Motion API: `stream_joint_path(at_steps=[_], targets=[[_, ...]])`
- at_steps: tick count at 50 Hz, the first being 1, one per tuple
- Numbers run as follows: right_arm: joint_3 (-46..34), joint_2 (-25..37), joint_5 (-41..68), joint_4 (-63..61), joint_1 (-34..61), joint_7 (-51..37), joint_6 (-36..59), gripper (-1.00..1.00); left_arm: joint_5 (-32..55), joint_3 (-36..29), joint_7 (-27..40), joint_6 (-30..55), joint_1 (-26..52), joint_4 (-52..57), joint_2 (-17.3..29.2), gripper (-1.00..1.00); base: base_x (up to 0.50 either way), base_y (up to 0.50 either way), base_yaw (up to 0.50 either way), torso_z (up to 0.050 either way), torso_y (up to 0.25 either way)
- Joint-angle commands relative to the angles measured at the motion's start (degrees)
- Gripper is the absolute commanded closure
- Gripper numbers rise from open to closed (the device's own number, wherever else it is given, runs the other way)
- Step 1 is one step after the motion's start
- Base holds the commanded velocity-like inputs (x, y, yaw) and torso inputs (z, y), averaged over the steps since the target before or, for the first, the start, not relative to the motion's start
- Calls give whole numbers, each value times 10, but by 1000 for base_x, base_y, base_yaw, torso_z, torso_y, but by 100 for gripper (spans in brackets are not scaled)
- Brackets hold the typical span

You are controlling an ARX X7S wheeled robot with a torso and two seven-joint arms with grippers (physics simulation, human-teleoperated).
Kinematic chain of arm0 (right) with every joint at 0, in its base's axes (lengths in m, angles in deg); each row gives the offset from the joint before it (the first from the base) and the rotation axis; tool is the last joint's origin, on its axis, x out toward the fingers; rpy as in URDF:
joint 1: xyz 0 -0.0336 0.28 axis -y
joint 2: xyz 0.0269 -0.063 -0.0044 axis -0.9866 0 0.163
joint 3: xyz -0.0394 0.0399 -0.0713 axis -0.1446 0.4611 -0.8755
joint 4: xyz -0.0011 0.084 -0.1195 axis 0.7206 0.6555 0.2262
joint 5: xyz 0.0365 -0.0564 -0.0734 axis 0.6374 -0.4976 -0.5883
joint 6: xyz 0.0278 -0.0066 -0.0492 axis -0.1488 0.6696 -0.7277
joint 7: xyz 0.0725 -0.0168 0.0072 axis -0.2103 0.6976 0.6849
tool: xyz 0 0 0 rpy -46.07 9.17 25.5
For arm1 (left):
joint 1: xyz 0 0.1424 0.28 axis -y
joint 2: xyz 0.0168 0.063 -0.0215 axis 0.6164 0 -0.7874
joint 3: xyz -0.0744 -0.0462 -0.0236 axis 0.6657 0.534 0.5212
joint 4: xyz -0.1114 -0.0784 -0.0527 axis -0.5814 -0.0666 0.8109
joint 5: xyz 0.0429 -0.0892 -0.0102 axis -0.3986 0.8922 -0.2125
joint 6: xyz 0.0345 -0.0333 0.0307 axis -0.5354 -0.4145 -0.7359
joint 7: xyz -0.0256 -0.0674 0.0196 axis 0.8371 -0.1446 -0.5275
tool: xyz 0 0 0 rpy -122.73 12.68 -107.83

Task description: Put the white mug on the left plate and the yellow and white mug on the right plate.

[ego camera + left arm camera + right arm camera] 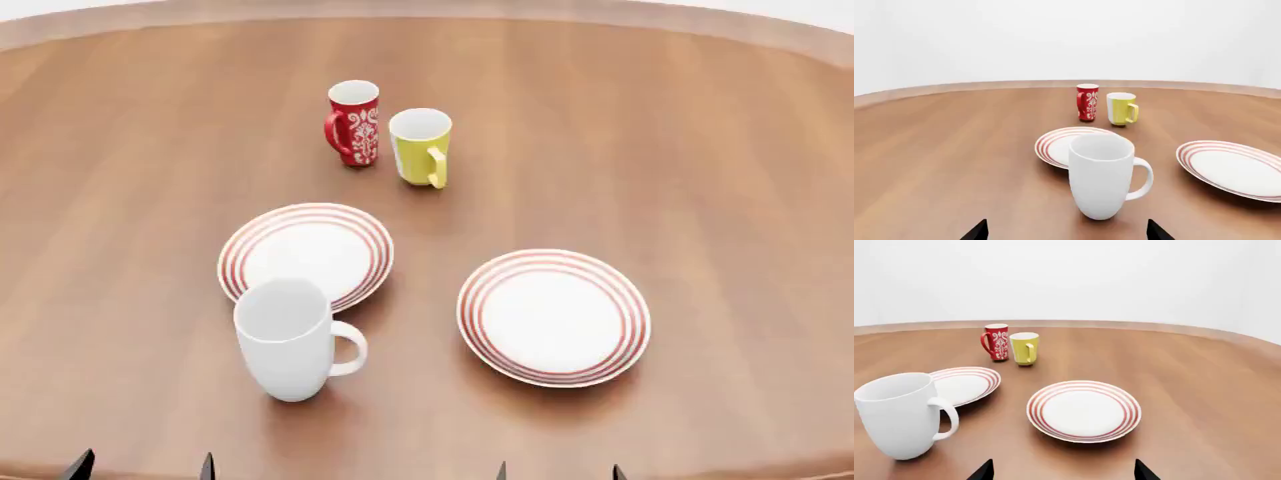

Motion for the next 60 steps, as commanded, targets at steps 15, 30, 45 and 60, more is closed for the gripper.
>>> stream_joint_path(at_steps=[15,30,45,60], targets=[[-44,35,23,-37,23,-49,46,-100,32,-10,20,74,11,107,50,-100,0,0,0,0,0],[-66,46,21,-101,19,-69,76,-100,37,-34,30,63,22,100,54,-100,0,0,368,0,0],[-88,57,31,-115,16,-71,89,-100,60,-32,43,98,13,154,67,-100,0,0,500,0,0],[-102,68,34,-148,9,-84,104,-100,73,-36,49,102,13,158,78,-100,0,0,500,0,0]])
